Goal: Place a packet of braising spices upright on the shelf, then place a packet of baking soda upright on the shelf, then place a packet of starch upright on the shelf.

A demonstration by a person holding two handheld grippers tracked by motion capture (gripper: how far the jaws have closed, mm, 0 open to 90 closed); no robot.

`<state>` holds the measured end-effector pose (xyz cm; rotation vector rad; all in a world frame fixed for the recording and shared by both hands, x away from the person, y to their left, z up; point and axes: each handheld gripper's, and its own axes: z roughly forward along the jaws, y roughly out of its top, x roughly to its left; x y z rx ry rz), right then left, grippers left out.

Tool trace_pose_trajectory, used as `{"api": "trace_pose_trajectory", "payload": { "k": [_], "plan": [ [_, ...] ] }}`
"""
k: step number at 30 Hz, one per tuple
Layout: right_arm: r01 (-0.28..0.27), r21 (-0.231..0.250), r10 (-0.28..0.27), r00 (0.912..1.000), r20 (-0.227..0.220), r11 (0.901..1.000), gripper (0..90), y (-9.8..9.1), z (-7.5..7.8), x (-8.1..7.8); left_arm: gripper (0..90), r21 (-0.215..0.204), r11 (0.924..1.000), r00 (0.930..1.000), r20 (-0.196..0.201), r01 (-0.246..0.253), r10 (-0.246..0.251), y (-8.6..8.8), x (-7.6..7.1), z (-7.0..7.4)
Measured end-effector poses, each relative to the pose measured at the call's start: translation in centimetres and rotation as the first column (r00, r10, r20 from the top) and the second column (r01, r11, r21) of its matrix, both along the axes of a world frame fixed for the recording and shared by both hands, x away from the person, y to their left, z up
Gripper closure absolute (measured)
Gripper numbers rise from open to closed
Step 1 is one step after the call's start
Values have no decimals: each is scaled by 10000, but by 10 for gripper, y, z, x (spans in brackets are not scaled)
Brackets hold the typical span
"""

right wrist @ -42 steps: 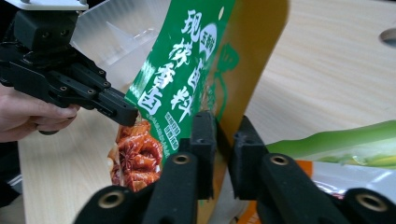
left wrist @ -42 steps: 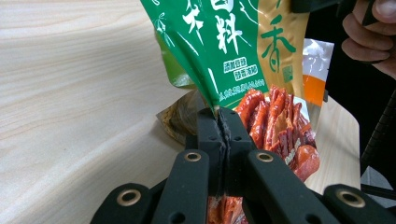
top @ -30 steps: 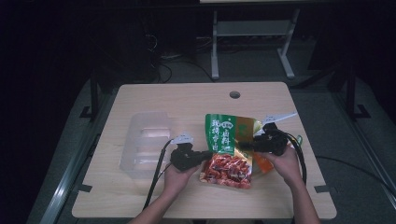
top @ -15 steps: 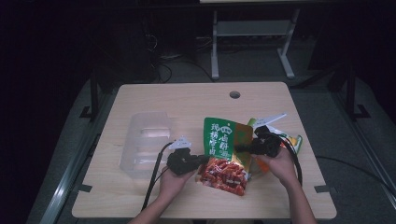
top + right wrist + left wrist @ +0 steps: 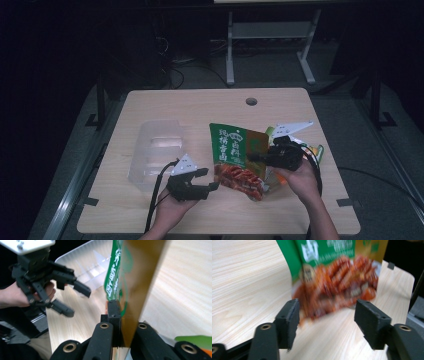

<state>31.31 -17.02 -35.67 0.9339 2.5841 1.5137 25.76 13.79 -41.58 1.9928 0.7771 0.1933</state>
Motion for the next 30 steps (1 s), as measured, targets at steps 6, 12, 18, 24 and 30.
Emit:
{"api": "trace_pose_trajectory", "payload": {
  "k": [6,12,18,24,30],
  "plan": [
    [197,-180,-186,9978,637,9996,896,7,23,-4,300,177,9996,9985,486,238,-246,8,-13,-4],
    [339,-599,-287,9960,846,9976,896,21,44,5,260,148,9983,9967,590,557,-564,15,-14,-4],
    [175,-846,-89,9948,1013,9963,896,35,55,12,252,9,9965,9936,763,836,-834,18,-16,-2],
    [129,-873,-16,9916,1291,9961,896,45,68,19,249,207,9932,9888,940,1143,-1157,12,-22,-1],
    [-25,-918,155,9899,1406,9958,896,51,80,29,245,162,9927,9885,923,1192,-1202,11,-23,-2]
  ]
}}
